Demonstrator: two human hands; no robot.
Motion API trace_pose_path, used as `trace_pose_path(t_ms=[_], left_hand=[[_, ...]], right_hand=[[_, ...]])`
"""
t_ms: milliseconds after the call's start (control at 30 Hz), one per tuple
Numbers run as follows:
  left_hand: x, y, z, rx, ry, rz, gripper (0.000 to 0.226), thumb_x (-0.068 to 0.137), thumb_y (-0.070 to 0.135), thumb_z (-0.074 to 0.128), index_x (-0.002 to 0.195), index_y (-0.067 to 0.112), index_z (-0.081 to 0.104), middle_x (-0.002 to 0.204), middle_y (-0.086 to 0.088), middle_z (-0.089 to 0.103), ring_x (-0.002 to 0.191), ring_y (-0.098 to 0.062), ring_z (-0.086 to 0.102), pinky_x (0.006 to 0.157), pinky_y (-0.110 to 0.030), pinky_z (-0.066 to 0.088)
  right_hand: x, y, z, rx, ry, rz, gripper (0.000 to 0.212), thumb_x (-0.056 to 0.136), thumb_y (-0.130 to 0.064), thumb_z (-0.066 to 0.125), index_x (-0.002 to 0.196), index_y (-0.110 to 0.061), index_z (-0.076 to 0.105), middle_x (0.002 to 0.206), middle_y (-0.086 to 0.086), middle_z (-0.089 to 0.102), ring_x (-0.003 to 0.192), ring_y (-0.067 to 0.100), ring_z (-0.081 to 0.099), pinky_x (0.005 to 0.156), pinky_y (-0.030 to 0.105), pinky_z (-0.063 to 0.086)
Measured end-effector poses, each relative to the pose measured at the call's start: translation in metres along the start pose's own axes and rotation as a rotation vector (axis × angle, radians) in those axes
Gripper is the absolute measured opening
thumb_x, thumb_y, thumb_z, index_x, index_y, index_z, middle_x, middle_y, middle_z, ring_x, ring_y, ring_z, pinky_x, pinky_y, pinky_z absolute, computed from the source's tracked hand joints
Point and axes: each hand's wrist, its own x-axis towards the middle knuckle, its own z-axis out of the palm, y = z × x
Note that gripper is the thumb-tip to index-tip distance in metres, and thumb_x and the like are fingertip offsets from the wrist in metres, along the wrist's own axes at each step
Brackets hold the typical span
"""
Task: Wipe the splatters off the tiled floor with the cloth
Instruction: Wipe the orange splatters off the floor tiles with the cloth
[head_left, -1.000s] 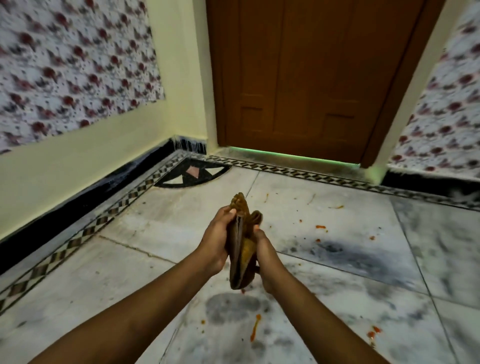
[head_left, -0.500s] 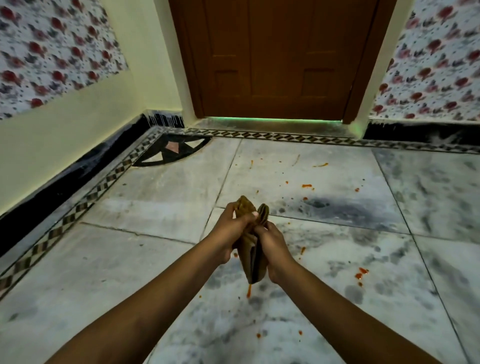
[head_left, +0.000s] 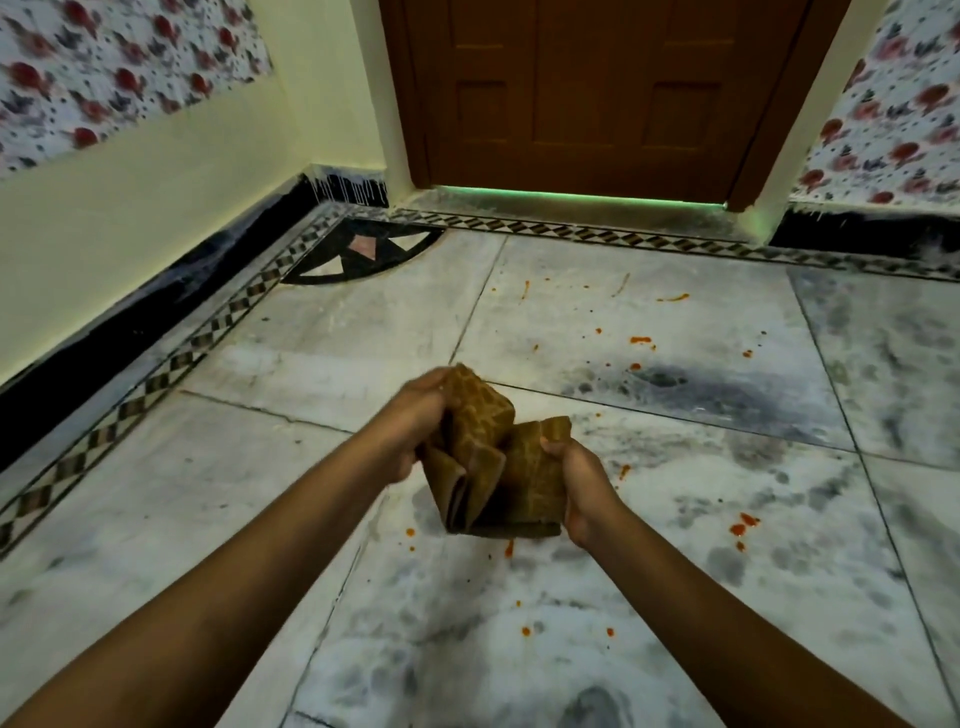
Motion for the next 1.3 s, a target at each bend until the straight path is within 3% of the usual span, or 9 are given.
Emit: trace_pose_path(t_ms=[167, 367, 533, 633, 767, 900, 1067, 1200, 1300], left_hand=[[-0.013, 0.044, -0.021, -0.02, 0.039, 0.092, 0.035, 0.097, 0.009, 0.042, 0.122, 0.031, 0.053, 0.103, 0.0, 0.06, 0.092, -0.018, 0.058, 0.078, -0.031, 0.049], [-0.027, 0.072, -0.005, 0.076, -0.042, 0.201, 0.04, 0.095, 0.011, 0.042, 0.128, 0.032, 0.054, 0.121, -0.001, 0.055, 0.114, -0.023, 0.05, 0.102, -0.038, 0.041], [-0.035, 0.061, 0.017, 0.082, -0.137, 0.178, 0.043, 0.092, 0.007, 0.039, 0.116, 0.035, 0.061, 0.128, -0.003, 0.055, 0.116, -0.025, 0.05, 0.098, -0.04, 0.045], [-0.043, 0.053, 0.028, 0.049, -0.274, 0.136, 0.045, 0.09, 0.004, 0.038, 0.107, 0.036, 0.064, 0.125, -0.001, 0.057, 0.112, -0.022, 0.053, 0.082, -0.028, 0.05], [-0.04, 0.04, 0.031, -0.063, -0.436, 0.09, 0.051, 0.087, -0.002, 0.036, 0.122, 0.024, 0.062, 0.127, -0.004, 0.06, 0.115, -0.023, 0.056, 0.088, -0.028, 0.052], [-0.026, 0.038, 0.018, -0.221, -0.342, 0.085, 0.037, 0.091, -0.003, 0.04, 0.098, 0.022, 0.066, 0.101, -0.004, 0.068, 0.095, -0.019, 0.063, 0.082, -0.027, 0.054], [-0.003, 0.021, 0.0, -0.066, -0.218, 0.138, 0.034, 0.091, 0.014, 0.059, 0.123, 0.025, 0.058, 0.106, -0.006, 0.067, 0.091, -0.02, 0.066, 0.069, -0.027, 0.056], [0.011, 0.003, -0.003, 0.059, -0.038, 0.265, 0.042, 0.086, 0.013, 0.066, 0.123, 0.031, 0.057, 0.11, -0.009, 0.063, 0.097, -0.022, 0.062, 0.068, -0.028, 0.053], [0.016, -0.008, -0.005, 0.324, 0.156, 0.407, 0.055, 0.082, 0.016, 0.07, 0.13, 0.033, 0.049, 0.124, -0.007, 0.056, 0.109, -0.021, 0.053, 0.086, -0.035, 0.05]], right_hand=[[0.005, -0.002, -0.009, 0.035, 0.018, -0.014, 0.018, 0.096, -0.019, 0.047, 0.104, -0.012, 0.061, 0.103, 0.012, 0.064, 0.084, 0.028, 0.061, 0.064, 0.036, 0.05], [0.017, 0.002, 0.01, -0.001, 0.118, 0.023, 0.064, 0.094, -0.05, 0.041, 0.148, -0.023, 0.022, 0.152, 0.008, 0.028, 0.131, 0.033, 0.037, 0.102, 0.048, 0.035], [0.005, 0.001, 0.026, 0.435, -0.242, 0.031, 0.061, 0.092, -0.058, 0.033, 0.129, -0.015, 0.055, 0.126, 0.009, 0.059, 0.105, 0.03, 0.059, 0.082, 0.04, 0.051], [-0.008, 0.004, 0.025, 0.614, -0.555, -0.104, 0.049, 0.086, -0.05, 0.05, 0.116, -0.014, 0.062, 0.108, 0.013, 0.068, 0.092, 0.027, 0.068, 0.077, 0.038, 0.055], [-0.004, 0.004, 0.017, 0.57, -0.534, -0.179, 0.045, 0.089, -0.052, 0.046, 0.11, -0.018, 0.067, 0.117, 0.011, 0.064, 0.091, 0.017, 0.07, 0.072, 0.032, 0.057], [-0.012, -0.014, 0.017, 0.703, -0.444, -0.077, 0.065, 0.09, -0.061, 0.03, 0.11, -0.008, 0.062, 0.098, 0.017, 0.072, 0.084, 0.032, 0.07, 0.066, 0.041, 0.059], [-0.022, -0.018, 0.013, 0.523, -0.495, -0.009, 0.087, 0.068, -0.079, 0.047, 0.117, -0.01, 0.064, 0.116, 0.022, 0.065, 0.101, 0.039, 0.064, 0.084, 0.053, 0.053], [-0.025, -0.013, 0.019, 0.455, -0.569, -0.044, 0.071, 0.048, -0.047, 0.088, 0.105, -0.008, 0.072, 0.114, 0.021, 0.066, 0.101, 0.037, 0.065, 0.082, 0.054, 0.054], [-0.02, -0.01, 0.021, 0.421, -0.434, -0.035, 0.034, 0.081, -0.022, 0.065, 0.11, -0.005, 0.064, 0.104, 0.017, 0.069, 0.094, 0.033, 0.066, 0.087, 0.05, 0.051]])
